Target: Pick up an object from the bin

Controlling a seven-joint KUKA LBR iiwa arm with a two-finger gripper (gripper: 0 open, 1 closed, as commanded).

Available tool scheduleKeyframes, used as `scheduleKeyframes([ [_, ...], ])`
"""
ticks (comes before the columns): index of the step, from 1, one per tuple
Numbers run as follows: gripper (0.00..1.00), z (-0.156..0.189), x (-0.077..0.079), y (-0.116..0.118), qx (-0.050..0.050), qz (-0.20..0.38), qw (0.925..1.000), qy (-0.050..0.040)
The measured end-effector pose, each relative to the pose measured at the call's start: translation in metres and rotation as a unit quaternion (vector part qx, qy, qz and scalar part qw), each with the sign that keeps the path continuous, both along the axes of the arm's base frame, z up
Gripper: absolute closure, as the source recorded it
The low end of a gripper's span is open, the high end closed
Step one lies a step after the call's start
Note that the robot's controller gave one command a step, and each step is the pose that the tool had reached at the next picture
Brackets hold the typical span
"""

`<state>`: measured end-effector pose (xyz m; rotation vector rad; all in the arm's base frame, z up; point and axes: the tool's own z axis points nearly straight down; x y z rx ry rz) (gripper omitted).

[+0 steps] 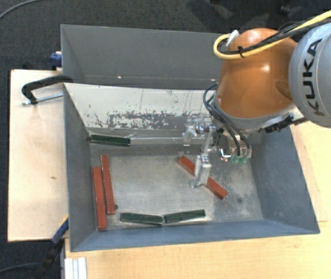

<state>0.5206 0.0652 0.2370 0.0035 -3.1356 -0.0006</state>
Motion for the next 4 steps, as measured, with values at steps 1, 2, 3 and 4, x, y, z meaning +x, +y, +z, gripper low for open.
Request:
scheduleKeyframes([
  [1, 0.00, -0.131, -0.011, -0.084, 0.000, 0.091, 0.9959, 0.0003],
  [2, 0.00, -0.169, 0.033, -0.129, -0.001, 0.102, 0.9948, -0.0065],
  [3, 1.00, -0.166, 0.032, -0.125, 0.000, 0.103, 0.9946, -0.0057],
  [4, 1.00, 0.021, 0.050, -0.125, -0.001, 0.112, 0.9936, -0.0108],
])
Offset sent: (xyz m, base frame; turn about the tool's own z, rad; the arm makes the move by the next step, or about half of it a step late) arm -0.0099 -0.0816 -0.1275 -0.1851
